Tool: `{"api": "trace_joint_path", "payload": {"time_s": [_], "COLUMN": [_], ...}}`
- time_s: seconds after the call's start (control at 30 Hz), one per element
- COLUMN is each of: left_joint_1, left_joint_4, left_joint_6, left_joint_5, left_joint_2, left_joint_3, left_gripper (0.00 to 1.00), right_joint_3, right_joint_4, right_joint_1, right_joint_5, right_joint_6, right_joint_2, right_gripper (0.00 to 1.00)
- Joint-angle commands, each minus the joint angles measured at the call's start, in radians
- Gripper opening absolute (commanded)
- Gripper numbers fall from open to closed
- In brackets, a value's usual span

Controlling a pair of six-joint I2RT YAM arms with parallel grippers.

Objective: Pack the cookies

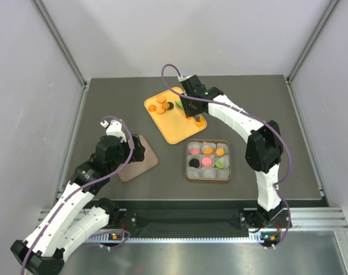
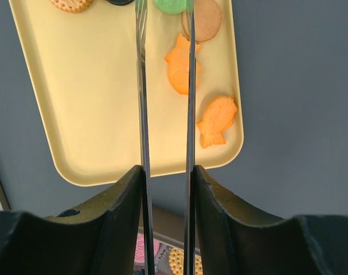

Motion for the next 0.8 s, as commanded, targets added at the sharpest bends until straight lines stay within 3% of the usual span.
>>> {"api": "trace_joint_path", "payload": {"time_s": [0.0,0.77], "left_joint_1": [-0.004,-0.004], "left_joint_4": [0.017,0.016], "left_joint_6": [0.001,0.0], "left_joint_5": [-0.009,-0.012], "left_joint_2": [-0.002,0.006], "left_joint_3": [0.0,-0.002], "left_gripper": [0.99,0.99], "right_joint_3": [0.066,0.152], "right_joint_4": [0.027,-0.001], "right_joint_1": [-0.009,-0.011], "right_joint_5": [0.028,0.035], "right_joint_6": [-0.017,-0.042], "right_joint_2": [0.004,0.096], "right_gripper": [0.4,0.45]}}
